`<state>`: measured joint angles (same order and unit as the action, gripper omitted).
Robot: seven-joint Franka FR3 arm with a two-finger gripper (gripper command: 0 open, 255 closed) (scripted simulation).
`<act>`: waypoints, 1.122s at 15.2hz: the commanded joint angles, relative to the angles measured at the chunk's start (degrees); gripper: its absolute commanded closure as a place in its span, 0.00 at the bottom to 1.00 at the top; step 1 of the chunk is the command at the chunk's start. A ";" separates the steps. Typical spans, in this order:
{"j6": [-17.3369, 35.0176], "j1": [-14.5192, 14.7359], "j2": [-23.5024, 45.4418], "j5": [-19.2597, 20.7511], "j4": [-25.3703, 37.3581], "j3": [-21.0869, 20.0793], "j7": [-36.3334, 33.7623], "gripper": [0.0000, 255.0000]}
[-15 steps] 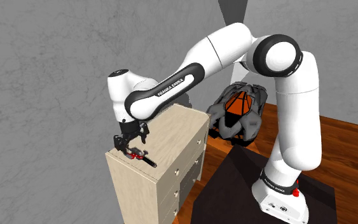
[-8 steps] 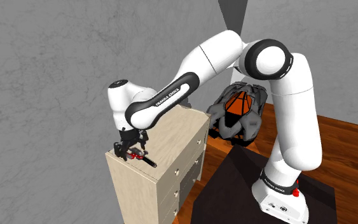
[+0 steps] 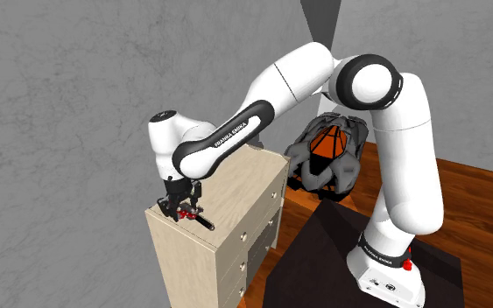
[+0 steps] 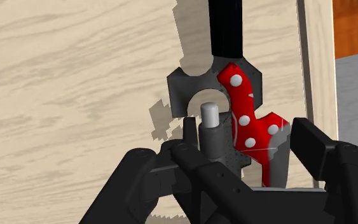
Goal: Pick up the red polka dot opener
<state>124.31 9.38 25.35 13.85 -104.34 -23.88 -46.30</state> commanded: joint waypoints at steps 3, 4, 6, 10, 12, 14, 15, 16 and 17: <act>-0.05 0.01 0.16 0.03 0.03 0.06 -0.03 1.00; 0.05 -0.10 0.08 0.00 -0.14 0.07 0.07 1.00; -1.13 -0.27 -0.77 -0.47 0.26 -0.18 0.39 1.00; -3.56 -0.55 -2.35 -1.36 1.25 -0.62 0.99 1.00; -4.80 -0.68 -3.09 -1.78 1.82 -0.82 1.27 1.00; -6.06 -0.79 -3.79 -2.18 2.45 -1.00 1.55 1.00; -6.69 -0.84 -4.13 -2.37 2.78 -1.08 1.68 1.00; -7.33 -0.88 -4.45 -2.56 3.13 -1.16 1.81 1.00; -7.97 -0.93 -4.77 -2.74 3.49 -1.24 1.94 1.00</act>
<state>116.94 8.51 21.05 11.34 -101.00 -25.00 -44.46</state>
